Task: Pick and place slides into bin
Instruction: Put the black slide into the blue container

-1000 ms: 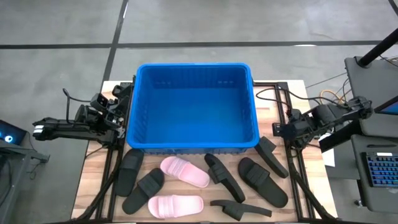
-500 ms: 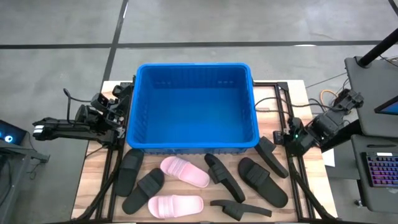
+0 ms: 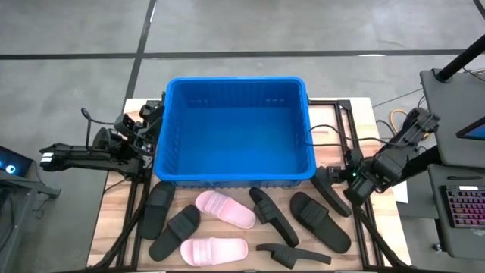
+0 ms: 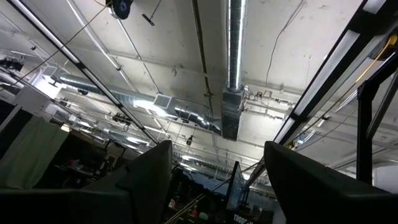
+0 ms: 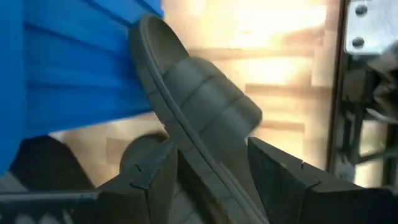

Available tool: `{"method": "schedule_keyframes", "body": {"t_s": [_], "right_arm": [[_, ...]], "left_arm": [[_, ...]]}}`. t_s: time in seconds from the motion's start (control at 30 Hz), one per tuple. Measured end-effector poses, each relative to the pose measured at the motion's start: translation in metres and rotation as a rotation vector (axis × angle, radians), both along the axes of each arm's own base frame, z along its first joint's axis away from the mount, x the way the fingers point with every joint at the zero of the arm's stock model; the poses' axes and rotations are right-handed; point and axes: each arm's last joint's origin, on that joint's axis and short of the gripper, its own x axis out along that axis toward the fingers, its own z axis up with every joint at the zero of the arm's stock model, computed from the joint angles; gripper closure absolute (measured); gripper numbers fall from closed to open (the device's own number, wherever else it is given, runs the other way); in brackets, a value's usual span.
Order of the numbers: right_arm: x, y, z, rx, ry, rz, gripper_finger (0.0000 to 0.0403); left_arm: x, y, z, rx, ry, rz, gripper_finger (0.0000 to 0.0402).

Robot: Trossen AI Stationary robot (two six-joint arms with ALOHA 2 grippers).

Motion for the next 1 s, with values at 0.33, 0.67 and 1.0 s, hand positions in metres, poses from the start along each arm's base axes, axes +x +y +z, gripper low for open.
{"method": "schedule_keyframes", "body": {"t_s": [0.33,0.67,1.0], "right_arm": [[0.010,0.011,0.005,-0.068,0.060,0.158,0.0233],[0.013,0.020,0.035,0.035,0.130,0.573,0.0238],[0.023,0.046,0.001,0.122,0.357,0.811,0.0215]], "left_arm": [[0.000,0.000,0.000,-0.001,-0.003,0.001,0.0162],[0.000,0.001,0.000,-0.014,-0.003,0.016,0.0162],[0.000,0.001,0.000,-0.014,-0.002,0.016,0.0162]]}}
